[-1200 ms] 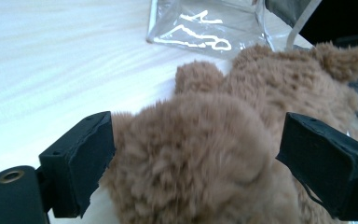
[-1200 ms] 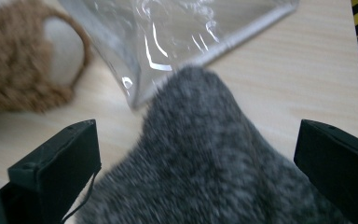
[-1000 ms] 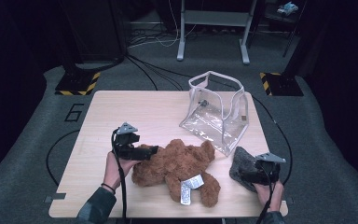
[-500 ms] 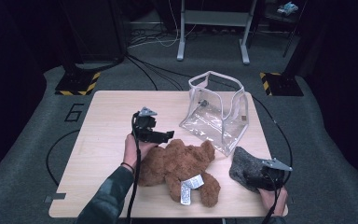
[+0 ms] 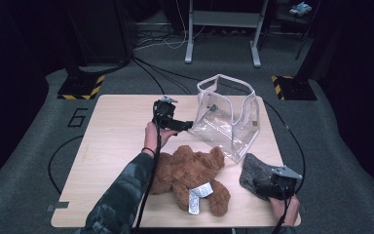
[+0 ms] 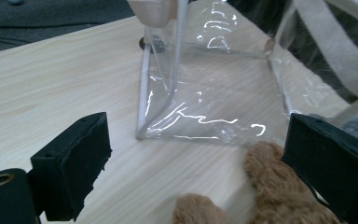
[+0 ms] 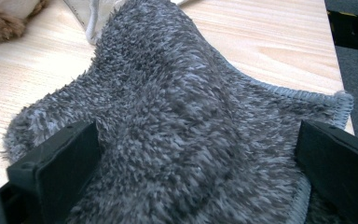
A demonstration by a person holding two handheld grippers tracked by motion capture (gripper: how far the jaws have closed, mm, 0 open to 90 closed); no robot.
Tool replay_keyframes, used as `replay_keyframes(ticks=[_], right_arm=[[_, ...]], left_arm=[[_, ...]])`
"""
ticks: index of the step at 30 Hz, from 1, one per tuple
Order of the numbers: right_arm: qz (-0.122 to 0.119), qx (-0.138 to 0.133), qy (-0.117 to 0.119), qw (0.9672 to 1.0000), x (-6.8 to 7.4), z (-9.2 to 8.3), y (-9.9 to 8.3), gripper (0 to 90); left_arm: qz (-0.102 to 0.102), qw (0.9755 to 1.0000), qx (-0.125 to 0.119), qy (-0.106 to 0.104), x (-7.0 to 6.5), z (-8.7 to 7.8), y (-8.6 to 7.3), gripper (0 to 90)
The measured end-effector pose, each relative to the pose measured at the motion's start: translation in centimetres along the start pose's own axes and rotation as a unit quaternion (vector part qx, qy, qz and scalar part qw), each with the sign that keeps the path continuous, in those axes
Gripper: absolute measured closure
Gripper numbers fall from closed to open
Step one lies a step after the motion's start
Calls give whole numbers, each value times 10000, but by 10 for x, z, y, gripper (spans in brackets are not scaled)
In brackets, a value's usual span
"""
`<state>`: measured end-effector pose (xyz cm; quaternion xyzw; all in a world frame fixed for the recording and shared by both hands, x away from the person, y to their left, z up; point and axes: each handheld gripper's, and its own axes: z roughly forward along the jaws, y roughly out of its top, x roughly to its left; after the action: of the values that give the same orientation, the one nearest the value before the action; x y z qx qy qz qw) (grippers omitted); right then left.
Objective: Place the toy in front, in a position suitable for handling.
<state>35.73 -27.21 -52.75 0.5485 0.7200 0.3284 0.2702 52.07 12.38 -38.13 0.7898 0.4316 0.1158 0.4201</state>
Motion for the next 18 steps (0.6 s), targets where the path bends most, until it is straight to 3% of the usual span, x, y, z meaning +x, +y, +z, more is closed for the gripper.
replay_keyframes(ticks=[3,8,12,13,14,16,18], right_arm=[[-34,-4,-16,10000,0,0,0,0],[-23,-7,-37,10000,1,0,0,0],[-34,-13,-33,10000,1,0,0,0],[-50,-25,-33,10000,1,0,0,0],[-72,-29,-40,10000,1,0,0,0],[-51,-26,-33,10000,1,0,0,0],[-86,-31,-36,10000,1,0,0,3]], left_arm=[[82,9999,139,7,3,9,10,49],[153,9992,255,250,8,20,23,31],[97,9990,142,408,9,27,30,0],[221,9985,253,428,10,29,32,0],[241,9987,279,358,11,31,34,0],[293,9982,276,446,10,36,37,0],[386,9979,401,338,11,39,40,15]])
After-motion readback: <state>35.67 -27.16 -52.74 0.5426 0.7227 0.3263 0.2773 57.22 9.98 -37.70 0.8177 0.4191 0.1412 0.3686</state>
